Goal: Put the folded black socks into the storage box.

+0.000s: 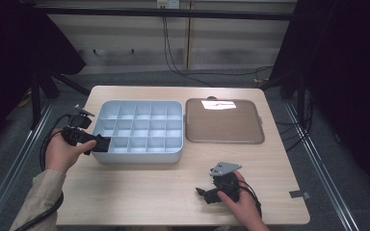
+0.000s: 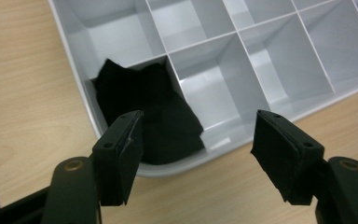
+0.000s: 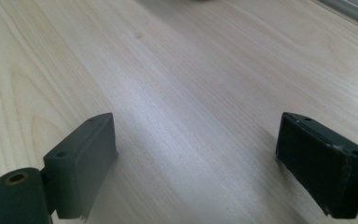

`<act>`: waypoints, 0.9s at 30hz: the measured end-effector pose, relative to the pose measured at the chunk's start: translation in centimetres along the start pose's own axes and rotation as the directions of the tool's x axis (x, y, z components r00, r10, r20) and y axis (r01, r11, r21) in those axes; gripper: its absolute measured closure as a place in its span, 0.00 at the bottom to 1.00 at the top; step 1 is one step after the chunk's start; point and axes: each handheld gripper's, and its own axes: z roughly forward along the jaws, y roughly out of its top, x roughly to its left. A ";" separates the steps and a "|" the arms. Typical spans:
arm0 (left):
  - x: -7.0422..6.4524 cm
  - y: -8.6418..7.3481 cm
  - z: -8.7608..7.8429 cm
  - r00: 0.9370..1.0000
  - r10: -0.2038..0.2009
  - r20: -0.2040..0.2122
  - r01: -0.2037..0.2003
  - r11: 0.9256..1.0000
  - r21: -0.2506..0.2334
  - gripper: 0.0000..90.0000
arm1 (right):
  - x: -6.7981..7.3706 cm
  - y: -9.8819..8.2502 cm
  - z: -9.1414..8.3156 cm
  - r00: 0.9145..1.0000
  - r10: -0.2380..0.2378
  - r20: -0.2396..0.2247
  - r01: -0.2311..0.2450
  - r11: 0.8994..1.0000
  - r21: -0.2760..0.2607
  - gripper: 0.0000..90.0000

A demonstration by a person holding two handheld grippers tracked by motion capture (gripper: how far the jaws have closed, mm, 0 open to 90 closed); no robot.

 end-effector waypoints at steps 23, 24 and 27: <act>-2.4 -5.5 1.5 0.998 0.032 0.057 -0.026 0.995 -0.097 0.35 | 0.0 0.0 0.0 1.000 -0.001 0.002 0.001 1.000 0.002 0.13; -2.4 -5.5 1.5 0.998 0.032 0.057 -0.026 0.995 -0.097 0.35 | 0.0 0.0 0.0 1.000 -0.001 0.002 0.001 1.000 0.002 0.13; -2.8 -6.1 1.9 0.997 0.041 0.064 -0.035 0.995 -0.093 0.35 | 0.0 0.0 0.0 1.000 -0.004 0.001 0.004 1.000 0.001 0.13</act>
